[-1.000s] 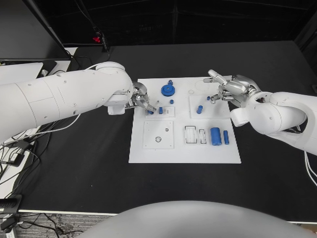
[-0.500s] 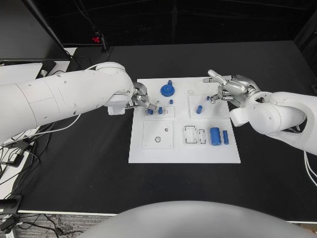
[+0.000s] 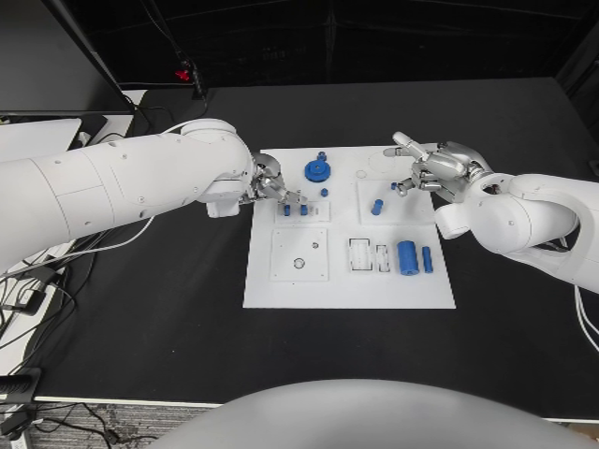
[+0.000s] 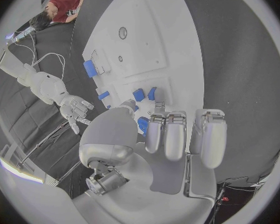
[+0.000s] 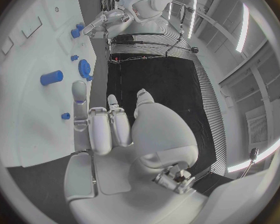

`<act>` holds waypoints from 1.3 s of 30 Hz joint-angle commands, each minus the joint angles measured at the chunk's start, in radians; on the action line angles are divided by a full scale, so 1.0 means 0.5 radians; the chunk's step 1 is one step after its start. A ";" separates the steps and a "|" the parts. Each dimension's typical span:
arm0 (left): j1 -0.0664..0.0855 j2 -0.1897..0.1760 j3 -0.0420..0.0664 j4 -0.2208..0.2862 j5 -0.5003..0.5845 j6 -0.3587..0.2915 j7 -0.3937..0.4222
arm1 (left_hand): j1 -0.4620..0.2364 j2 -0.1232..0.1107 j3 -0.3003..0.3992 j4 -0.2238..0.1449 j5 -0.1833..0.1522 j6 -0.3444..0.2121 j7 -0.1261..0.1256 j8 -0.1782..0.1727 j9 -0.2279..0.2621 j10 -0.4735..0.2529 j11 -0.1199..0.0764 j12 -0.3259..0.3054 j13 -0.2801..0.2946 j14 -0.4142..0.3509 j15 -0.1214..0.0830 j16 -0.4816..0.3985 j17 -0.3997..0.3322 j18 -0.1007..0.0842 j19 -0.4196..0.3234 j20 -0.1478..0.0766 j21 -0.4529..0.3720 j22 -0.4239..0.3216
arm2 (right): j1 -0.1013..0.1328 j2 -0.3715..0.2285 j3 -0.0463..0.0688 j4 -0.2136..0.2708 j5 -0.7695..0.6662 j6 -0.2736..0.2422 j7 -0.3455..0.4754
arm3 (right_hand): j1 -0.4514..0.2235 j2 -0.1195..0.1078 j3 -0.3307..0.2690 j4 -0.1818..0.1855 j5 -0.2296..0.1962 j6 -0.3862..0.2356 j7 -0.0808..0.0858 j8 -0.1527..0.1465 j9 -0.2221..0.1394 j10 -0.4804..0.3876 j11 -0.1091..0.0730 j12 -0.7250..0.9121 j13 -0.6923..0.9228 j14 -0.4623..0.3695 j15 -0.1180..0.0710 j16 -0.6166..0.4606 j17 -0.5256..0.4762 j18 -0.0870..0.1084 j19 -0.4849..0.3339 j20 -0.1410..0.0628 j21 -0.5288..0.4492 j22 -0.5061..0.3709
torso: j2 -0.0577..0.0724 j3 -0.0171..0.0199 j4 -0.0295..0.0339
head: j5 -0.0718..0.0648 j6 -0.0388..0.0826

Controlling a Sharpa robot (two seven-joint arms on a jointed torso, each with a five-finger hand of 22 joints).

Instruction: Assemble the parts on the task board

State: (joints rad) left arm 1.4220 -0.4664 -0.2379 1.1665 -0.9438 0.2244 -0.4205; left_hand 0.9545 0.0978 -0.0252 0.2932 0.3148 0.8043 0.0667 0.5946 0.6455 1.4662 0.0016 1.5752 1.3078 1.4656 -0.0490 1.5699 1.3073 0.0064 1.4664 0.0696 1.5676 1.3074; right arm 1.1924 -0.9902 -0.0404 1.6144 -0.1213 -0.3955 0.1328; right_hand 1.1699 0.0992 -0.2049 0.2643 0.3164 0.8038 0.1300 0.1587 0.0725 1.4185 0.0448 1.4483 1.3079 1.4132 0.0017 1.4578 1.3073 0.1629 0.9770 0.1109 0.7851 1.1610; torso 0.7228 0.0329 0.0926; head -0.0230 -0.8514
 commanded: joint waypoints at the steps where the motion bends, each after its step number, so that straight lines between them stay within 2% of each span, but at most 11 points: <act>1: 0.002 -0.001 0.001 0.003 -0.019 -0.025 -0.016 | 0.024 0.006 -0.014 -0.004 0.022 0.008 0.002 0.013 0.004 0.209 0.007 -0.009 0.526 0.210 0.011 0.002 0.527 -0.013 0.209 0.005 0.006 0.527 | 0.002 0.002 0.001 0.003 -0.003 0.021 0.009 | 0.002 0.009 -0.012 0.005 0.007 0.012 0.003 0.012 0.002 -0.009 0.005 -0.002 0.211 -0.017 -0.002 -0.006 0.124 0.031 -0.011 0.001 -0.013 0.003 | 0.000 0.0001 0.000 | 0.001 -0.001; 11: 0.012 -0.081 0.002 0.075 -0.106 -0.148 -0.030 | 0.021 -0.029 -0.057 -0.001 0.024 -0.012 0.009 0.010 0.008 0.209 0.012 -0.009 0.526 0.210 0.012 0.002 0.527 -0.013 0.209 0.005 0.006 0.527 | 0.001 0.001 0.001 0.004 -0.003 0.022 0.009 | 0.002 0.010 -0.013 0.005 0.007 0.011 0.003 0.012 0.002 -0.010 0.005 -0.002 0.211 -0.017 -0.002 -0.006 0.124 0.031 -0.011 0.001 -0.014 0.003 | -0.001 0.0023 -0.001 | -0.002 0.008; 15: 0.047 -0.165 0.002 0.170 -0.075 -0.490 0.330 | 0.123 -0.046 -0.066 -0.008 0.073 -0.068 0.023 0.011 0.011 0.209 0.026 -0.009 0.526 0.210 0.018 0.002 0.527 -0.013 0.209 0.010 0.006 0.527 | 0.000 -0.001 0.001 0.005 -0.003 0.023 0.014 | 0.002 0.010 -0.013 0.005 0.007 0.011 0.003 0.012 0.002 -0.010 0.005 -0.002 0.211 -0.017 -0.002 -0.006 0.124 0.031 -0.011 0.001 -0.014 0.003 | -0.002 0.0052 0.004 | -0.005 0.015; 22: 0.075 -0.213 0.002 0.213 0.243 -1.058 0.957 | 0.259 -0.092 -0.136 -0.011 0.084 -0.239 0.076 -0.021 -0.055 0.175 0.069 -0.045 0.485 0.210 0.066 0.002 0.527 -0.013 0.209 0.047 0.006 0.527 | 0.000 -0.001 0.001 0.009 -0.003 0.028 0.047 | 0.002 0.009 -0.014 0.005 0.007 0.011 0.003 0.012 0.001 -0.010 0.006 -0.003 0.210 -0.019 -0.002 -0.007 0.123 0.030 -0.007 0.001 -0.009 0.006 | 0.001 0.0013 -0.002 | 0.009 0.034; 23: 0.076 -0.214 0.002 0.213 0.297 -1.116 1.043 | 0.288 -0.091 -0.147 -0.005 0.083 -0.258 0.088 -0.023 -0.079 -0.014 0.081 -0.243 0.284 0.210 0.073 0.002 0.527 -0.007 0.192 0.058 -0.010 0.519 | 0.000 -0.002 0.001 0.010 -0.003 0.031 0.056 | 0.001 0.009 -0.014 0.005 0.007 0.011 0.003 0.012 0.001 -0.011 0.006 -0.004 0.209 -0.019 -0.002 -0.007 0.123 0.029 -0.006 0.001 -0.008 0.007 | 0.001 0.0011 -0.002 | 0.009 0.035; 25: 0.072 -0.214 0.002 0.209 0.381 -1.212 1.198 | 0.354 -0.094 -0.165 -0.004 0.083 -0.307 0.110 -0.034 -0.131 -0.744 0.104 -1.026 -0.417 0.210 0.094 0.002 0.527 0.010 0.139 0.075 -0.063 0.496 | 0.000 -0.003 0.001 0.010 -0.003 0.038 0.076 | 0.001 0.009 -0.014 0.005 0.007 0.011 0.003 0.012 0.001 -0.012 0.006 -0.004 0.208 -0.019 -0.002 -0.006 0.123 0.029 -0.006 0.001 -0.007 0.007 | 0.003 -0.0005 -0.001 | 0.006 0.041; 26: 0.069 -0.213 0.002 0.204 0.410 -1.248 1.267 | 0.383 -0.101 -0.175 -0.007 0.083 -0.322 0.119 -0.038 -0.156 -0.998 0.114 -1.334 -0.677 0.210 0.102 0.002 0.527 0.013 0.129 0.082 -0.073 0.492 | 0.000 -0.003 0.001 0.009 -0.003 0.042 0.088 | 0.000 0.008 -0.016 0.006 0.005 0.010 0.003 0.012 0.001 -0.014 0.006 -0.005 0.206 -0.021 -0.002 -0.008 0.120 0.029 -0.005 0.002 -0.007 0.008 | 0.003 -0.0008 -0.001 | 0.005 0.045; 27: 0.063 -0.211 0.002 0.199 0.432 -1.277 1.330 | 0.413 -0.101 -0.181 -0.001 0.086 -0.334 0.131 -0.042 -0.179 -1.083 0.125 -1.474 -0.788 0.210 0.110 0.002 0.527 0.017 0.115 0.091 -0.086 0.487 | 0.000 -0.003 0.001 0.007 -0.003 0.047 0.101 | 0.000 0.008 -0.016 0.006 0.005 0.010 0.003 0.012 0.001 -0.014 0.006 -0.005 0.206 -0.021 -0.002 -0.008 0.120 0.029 -0.005 0.002 -0.007 0.008 | 0.001 -0.0012 -0.001 | 0.004 0.047; 31: 0.035 -0.190 0.001 0.158 0.478 -1.344 1.519 | 0.546 -0.144 -0.210 -0.011 0.113 -0.374 0.177 -0.077 -0.279 -1.286 0.183 -1.888 -1.167 0.210 0.162 0.002 0.527 0.012 0.129 0.129 -0.072 0.494 | 0.000 -0.005 0.001 0.003 -0.003 0.061 0.152 | -0.001 0.006 -0.018 0.006 0.003 0.009 0.002 0.012 0.001 -0.016 0.006 -0.007 0.204 -0.024 -0.002 -0.010 0.116 0.028 -0.002 0.002 -0.003 0.011 | 0.001 -0.0003 0.001 | 0.005 0.060; 34: 0.012 -0.155 0.001 0.103 0.455 -1.363 1.634 | 0.670 -0.200 -0.218 -0.005 0.137 -0.386 0.208 -0.119 -0.351 -1.376 0.219 -2.054 -1.353 0.210 0.193 0.002 0.527 -0.011 0.202 0.155 0.000 0.524 | 0.000 -0.004 0.001 -0.002 -0.003 0.068 0.190 | -0.001 0.006 -0.019 0.006 0.002 0.009 0.002 0.012 0.001 -0.016 0.006 -0.007 0.204 -0.024 -0.002 -0.010 0.116 0.027 0.001 0.002 0.001 0.014 | 0.001 -0.0002 -0.001 | 0.009 0.076; 39: -0.034 -0.083 0.001 -0.019 0.181 -1.348 1.735 | 0.812 -0.293 -0.226 0.008 0.132 -0.270 0.223 -0.266 -0.575 -1.332 0.251 -2.258 -1.764 0.210 0.215 0.002 0.527 -0.013 0.209 0.189 0.006 0.527 | 0.000 0.001 0.001 -0.012 -0.003 0.078 0.223 | -0.001 0.005 -0.020 0.006 0.000 0.008 0.002 0.012 0.000 -0.017 0.006 -0.007 0.204 -0.026 -0.002 -0.010 0.115 0.027 0.002 0.002 0.001 0.014 | 0.001 -0.0012 0.000 | 0.006 0.103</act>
State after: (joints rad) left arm 1.4064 -0.5146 -0.2381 1.1700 -0.7735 -0.4128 0.3438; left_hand 1.3505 -0.0426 -0.1406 0.2920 0.3796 0.6590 0.1776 0.4754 0.3752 0.7959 0.1210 0.4573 0.4533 1.4661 0.0519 1.5699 1.3073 0.0066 1.4649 0.1576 1.5678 1.3081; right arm 1.1911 -0.9911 -0.0405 1.6086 -0.1214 -0.3770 0.2011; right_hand 1.1699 0.0992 -0.2074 0.2670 0.3164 0.8038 0.1300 0.1587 0.0725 1.4148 0.0485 1.4483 1.3079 1.4058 0.0018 1.4578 1.3073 0.1629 0.9770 0.1109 0.7850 1.1668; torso 0.7233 0.0326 0.0920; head -0.0183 -0.8053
